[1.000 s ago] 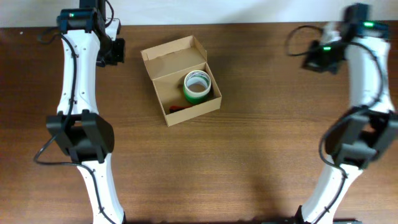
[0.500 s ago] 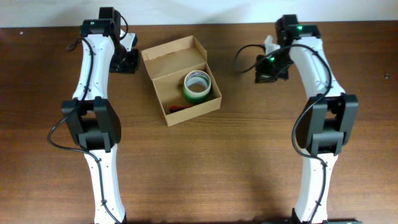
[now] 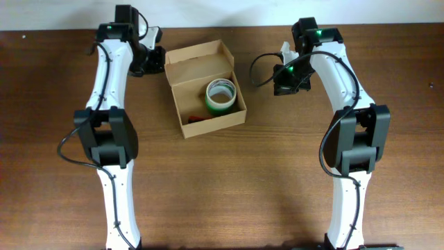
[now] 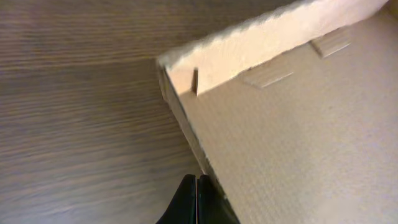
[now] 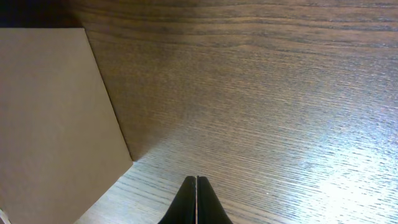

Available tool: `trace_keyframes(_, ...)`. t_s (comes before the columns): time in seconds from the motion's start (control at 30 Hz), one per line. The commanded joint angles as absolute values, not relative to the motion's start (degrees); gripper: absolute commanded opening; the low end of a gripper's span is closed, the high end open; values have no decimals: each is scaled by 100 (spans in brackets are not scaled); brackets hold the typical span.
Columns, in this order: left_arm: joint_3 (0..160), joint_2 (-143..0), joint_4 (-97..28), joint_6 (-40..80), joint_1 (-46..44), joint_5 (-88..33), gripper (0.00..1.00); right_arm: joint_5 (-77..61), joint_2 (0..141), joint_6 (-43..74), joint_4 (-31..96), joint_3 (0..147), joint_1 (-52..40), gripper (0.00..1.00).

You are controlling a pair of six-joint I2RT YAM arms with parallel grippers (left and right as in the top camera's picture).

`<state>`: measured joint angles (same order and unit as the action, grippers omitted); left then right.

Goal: Pack container
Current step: 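Bring the left and right grippers to the box lid's two sides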

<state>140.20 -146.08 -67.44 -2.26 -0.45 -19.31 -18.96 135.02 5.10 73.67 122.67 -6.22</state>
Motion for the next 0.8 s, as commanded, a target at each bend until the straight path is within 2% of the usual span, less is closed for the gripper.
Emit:
trace_keyframes(0.0,14040,-14829,-6591,-145,-152,-2198,3,-1798,13544,421,7391,12252,-635,4)
trace_keyframes(0.17,14040,-14829,-6182,-58,-172,-2447,2,-1732,13544,336,7393,12252,-635,4)
trace_keyframes(0.5,14040,-14829,-6254,395,86,-2193,3,-1900,13550,668,6796,12252,-628,4)
trace_keyframes(0.77,14040,-14831,-5800,987,478,-3229,3,-4460,13996,2427,5170,12252,-259,3)
